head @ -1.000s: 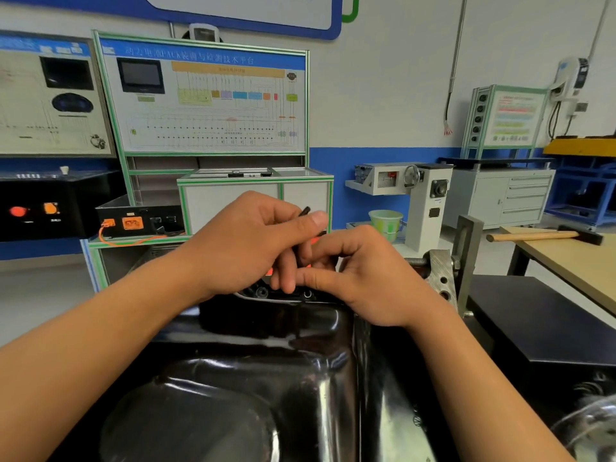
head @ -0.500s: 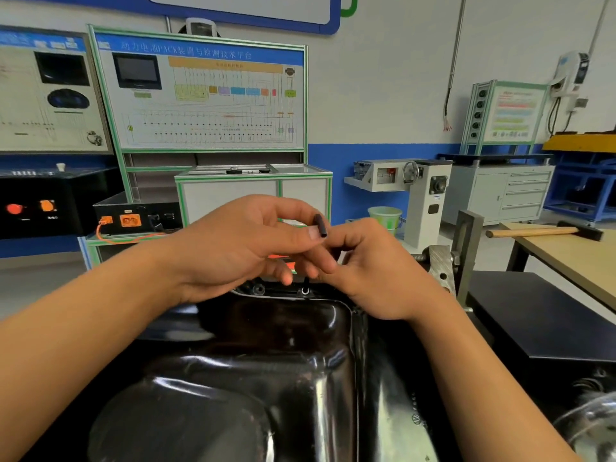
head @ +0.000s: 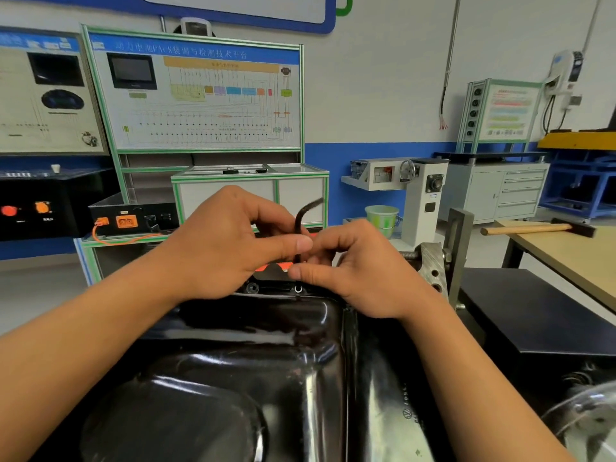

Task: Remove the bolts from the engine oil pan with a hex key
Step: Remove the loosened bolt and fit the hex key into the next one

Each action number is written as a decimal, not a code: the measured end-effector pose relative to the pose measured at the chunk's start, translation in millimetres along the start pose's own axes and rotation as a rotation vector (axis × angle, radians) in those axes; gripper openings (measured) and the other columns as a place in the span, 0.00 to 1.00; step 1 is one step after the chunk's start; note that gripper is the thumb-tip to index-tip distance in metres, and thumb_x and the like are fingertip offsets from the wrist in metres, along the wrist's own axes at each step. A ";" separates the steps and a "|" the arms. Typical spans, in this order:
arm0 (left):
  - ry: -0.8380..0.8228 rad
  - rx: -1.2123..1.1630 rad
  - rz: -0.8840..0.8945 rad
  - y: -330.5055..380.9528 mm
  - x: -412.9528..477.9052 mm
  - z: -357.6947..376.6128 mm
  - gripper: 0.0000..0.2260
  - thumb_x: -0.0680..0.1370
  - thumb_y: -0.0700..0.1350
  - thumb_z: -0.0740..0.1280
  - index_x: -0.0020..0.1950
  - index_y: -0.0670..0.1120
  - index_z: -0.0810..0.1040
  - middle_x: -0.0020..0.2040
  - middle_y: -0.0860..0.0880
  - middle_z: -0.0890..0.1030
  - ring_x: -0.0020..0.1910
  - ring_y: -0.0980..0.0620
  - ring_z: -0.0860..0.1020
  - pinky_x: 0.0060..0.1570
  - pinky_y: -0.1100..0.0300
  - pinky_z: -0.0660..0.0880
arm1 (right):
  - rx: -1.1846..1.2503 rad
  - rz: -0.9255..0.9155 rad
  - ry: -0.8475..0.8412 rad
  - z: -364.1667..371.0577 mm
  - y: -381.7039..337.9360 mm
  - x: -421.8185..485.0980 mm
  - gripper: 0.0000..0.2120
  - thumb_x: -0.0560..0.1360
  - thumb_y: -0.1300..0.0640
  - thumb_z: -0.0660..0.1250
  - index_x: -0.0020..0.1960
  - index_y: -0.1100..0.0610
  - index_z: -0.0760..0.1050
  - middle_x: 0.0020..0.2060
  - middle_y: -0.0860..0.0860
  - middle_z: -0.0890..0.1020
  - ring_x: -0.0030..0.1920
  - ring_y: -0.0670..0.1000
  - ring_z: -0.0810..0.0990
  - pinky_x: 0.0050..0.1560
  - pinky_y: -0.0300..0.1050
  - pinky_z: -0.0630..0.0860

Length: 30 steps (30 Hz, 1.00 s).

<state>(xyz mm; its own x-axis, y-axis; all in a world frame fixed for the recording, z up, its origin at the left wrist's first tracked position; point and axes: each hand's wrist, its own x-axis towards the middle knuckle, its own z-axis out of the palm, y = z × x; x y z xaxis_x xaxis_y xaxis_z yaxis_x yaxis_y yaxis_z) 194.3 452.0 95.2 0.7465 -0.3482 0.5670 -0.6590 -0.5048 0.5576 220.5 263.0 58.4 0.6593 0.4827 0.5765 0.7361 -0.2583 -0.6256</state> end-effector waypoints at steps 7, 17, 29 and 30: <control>0.073 -0.024 0.003 -1.3 3.9 9.4 0.09 0.66 0.53 0.76 0.39 0.48 0.86 0.35 0.51 0.85 0.37 0.53 0.82 0.42 0.64 0.78 | 0.051 -0.004 0.027 5.6 7.8 1.4 0.07 0.73 0.59 0.77 0.39 0.61 0.83 0.33 0.65 0.80 0.35 0.62 0.77 0.42 0.63 0.75; -0.212 -0.093 0.023 -4.0 5.0 -2.0 0.08 0.72 0.48 0.70 0.49 0.51 0.86 0.47 0.47 0.82 0.49 0.47 0.80 0.55 0.54 0.76 | -0.019 -0.001 -0.077 1.5 6.5 -4.3 0.07 0.79 0.59 0.70 0.54 0.59 0.85 0.49 0.50 0.87 0.50 0.46 0.84 0.56 0.41 0.77; -0.023 -0.100 0.031 -4.3 11.9 10.7 0.15 0.61 0.49 0.77 0.35 0.40 0.78 0.30 0.51 0.79 0.33 0.51 0.74 0.39 0.57 0.74 | 0.105 -0.081 0.128 10.0 10.8 -3.4 0.05 0.72 0.60 0.77 0.40 0.51 0.84 0.34 0.53 0.82 0.37 0.59 0.79 0.41 0.59 0.76; -0.053 -0.097 0.034 -4.2 11.3 7.8 0.14 0.63 0.49 0.78 0.38 0.41 0.81 0.33 0.47 0.81 0.35 0.47 0.76 0.42 0.54 0.76 | 0.095 -0.075 0.102 9.0 11.7 -4.1 0.02 0.73 0.60 0.76 0.43 0.55 0.86 0.36 0.55 0.84 0.40 0.59 0.80 0.44 0.60 0.76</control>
<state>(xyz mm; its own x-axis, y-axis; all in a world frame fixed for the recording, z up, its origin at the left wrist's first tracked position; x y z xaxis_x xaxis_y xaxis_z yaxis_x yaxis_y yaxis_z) 206.2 444.1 94.5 0.7258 -0.4065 0.5549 -0.6878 -0.4142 0.5962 225.1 265.5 44.0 0.6189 0.4088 0.6707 0.7691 -0.1420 -0.6231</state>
